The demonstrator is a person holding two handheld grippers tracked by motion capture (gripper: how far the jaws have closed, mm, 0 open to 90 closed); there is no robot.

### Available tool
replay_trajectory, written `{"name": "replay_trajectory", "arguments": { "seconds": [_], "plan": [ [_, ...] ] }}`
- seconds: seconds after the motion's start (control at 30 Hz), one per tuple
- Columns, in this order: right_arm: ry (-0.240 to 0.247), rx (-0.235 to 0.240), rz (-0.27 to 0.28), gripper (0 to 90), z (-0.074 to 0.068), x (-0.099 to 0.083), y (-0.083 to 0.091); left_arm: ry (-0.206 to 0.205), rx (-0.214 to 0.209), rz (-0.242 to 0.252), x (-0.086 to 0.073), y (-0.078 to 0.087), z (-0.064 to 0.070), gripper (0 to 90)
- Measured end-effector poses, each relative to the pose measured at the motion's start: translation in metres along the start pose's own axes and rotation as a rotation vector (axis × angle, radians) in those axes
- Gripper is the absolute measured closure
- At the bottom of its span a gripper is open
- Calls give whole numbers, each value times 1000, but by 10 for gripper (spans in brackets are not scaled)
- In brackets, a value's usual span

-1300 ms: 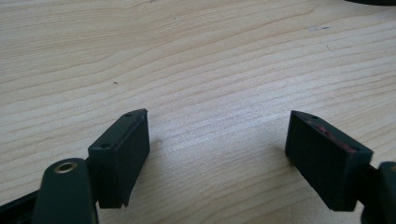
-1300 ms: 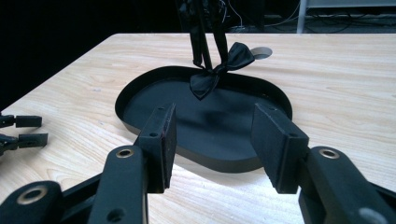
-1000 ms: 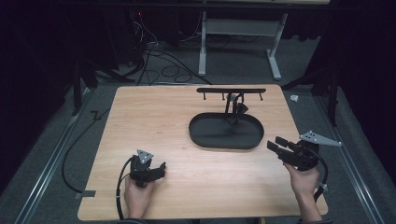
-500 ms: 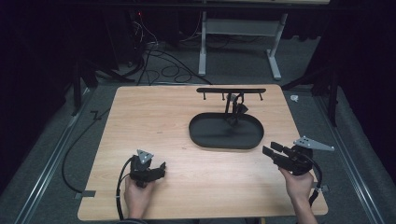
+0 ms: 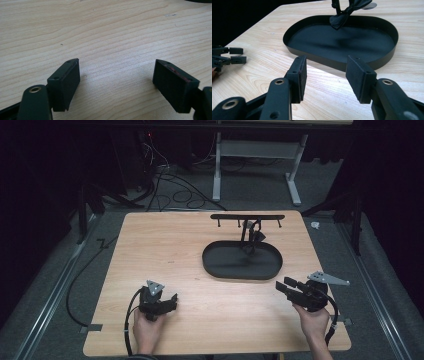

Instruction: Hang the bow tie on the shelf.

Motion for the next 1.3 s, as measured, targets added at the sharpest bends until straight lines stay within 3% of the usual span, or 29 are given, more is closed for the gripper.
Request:
{"name": "replay_trajectory", "arguments": {
  "seconds": [1.3],
  "plan": [
    [37,31,-48,552,-18,-7,-29,2,0,2,0,0,0,222]
  ]
}}
Point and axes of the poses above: each handheld gripper's, and its own axes: y roughly backward along the jaws, x roughly out of its top, z roughly to its right, the point moved 7 cm from there along -y, roughly forward along the jaws, and after that the axes turned 11 degrees about y, right-handed, at the moved point
